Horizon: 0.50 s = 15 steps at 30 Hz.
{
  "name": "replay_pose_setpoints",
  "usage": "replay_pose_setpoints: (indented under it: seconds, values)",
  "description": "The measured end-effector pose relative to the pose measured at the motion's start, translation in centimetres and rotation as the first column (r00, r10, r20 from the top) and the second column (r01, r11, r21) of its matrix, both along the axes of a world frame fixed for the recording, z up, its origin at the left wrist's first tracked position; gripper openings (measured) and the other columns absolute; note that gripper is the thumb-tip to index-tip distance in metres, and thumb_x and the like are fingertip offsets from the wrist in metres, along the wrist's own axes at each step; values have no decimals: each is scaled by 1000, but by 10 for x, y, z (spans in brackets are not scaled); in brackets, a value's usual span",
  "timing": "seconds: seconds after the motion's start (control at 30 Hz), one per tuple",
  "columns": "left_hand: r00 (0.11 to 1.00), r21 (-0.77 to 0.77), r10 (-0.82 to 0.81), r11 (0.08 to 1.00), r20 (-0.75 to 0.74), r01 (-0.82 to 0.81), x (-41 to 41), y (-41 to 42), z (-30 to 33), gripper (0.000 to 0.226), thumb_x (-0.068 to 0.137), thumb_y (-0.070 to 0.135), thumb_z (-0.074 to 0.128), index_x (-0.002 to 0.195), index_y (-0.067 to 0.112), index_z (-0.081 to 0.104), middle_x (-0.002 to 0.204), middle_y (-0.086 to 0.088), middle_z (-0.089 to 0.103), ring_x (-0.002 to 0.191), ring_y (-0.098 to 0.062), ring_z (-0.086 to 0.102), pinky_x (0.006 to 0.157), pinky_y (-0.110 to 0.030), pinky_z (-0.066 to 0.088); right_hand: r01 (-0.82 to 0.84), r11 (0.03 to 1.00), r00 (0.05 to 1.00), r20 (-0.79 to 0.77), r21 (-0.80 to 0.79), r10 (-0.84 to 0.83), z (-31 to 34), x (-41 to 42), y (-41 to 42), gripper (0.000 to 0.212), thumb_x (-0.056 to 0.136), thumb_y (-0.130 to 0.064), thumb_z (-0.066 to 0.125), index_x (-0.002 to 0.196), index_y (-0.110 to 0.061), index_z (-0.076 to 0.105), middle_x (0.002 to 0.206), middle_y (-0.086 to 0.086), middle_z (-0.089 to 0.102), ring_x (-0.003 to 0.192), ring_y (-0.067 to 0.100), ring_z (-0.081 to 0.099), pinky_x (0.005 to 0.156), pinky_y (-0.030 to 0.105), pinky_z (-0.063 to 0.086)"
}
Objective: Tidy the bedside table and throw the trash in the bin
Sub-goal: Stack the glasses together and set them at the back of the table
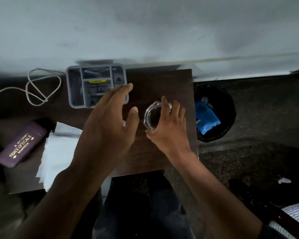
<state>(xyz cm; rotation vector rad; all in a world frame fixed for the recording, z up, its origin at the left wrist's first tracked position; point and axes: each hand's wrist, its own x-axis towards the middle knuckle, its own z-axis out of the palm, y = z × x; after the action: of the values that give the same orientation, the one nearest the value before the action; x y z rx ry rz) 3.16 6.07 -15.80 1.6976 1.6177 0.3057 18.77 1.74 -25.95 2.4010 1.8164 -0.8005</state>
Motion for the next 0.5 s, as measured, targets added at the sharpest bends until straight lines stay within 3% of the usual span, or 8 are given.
replay_pose_setpoints:
  seconds: [0.07, 0.17, 0.23, 0.4, 0.5]
  values:
    - [1000, -21, -17, 1000, -12, 17, 6, 6, -3, 55, 98, 32, 50, 151, 20, 47, 153, 2, 50, 124, 14, 30, 93, 11, 17, 21, 1000, 1000, 3, 17, -21, 0, 7, 20, 114, 67, -44, 86, 155, -13, 21, 150, 15, 31, 138, 34, 32, 111, 49, 39]
    - [999, -37, -17, 999, -49, 15, 11, 12, -7, 53, 99, 32, 52, 151, 22, 47, 155, 2, 50, 135, 1, 38, 100, -4, 19, 12, 999, 1000, 11, 37, -12, -3, 15, 42, 114, 67, -44, 87, 155, -12, 23, 151, 17, 32, 138, 35, 33, 110, 48, 41]
    - [996, -38, 21, 999, -83, -24, 11, 14, -8, 52, 99, 31, 53, 150, 22, 50, 153, 2, 52, 129, 1, 42, 97, -3, 20, -5, 999, 1000, 18, 40, 4, -6, 19, 53, 114, 68, -45, 86, 156, -12, 22, 152, 16, 31, 138, 35, 33, 110, 46, 40]
    - [986, -4, 144, 990, -81, -144, 3, 14, -7, 50, 96, 21, 56, 146, 18, 54, 149, -1, 56, 134, -17, 55, 107, -22, 35, -9, 999, 1000, 3, 51, 9, -10, 21, 74, 114, 69, -43, 87, 157, -11, 22, 154, 16, 30, 141, 34, 31, 113, 45, 37]
    - [981, 11, 186, 983, -59, -185, -5, 12, -11, 49, 95, 14, 58, 143, 16, 57, 141, -4, 61, 124, -18, 62, 103, -15, 40, -20, 998, 1000, 13, 67, 19, -12, 21, 82, 108, 68, -41, 88, 153, -11, 28, 152, 16, 33, 139, 34, 34, 111, 46, 40]
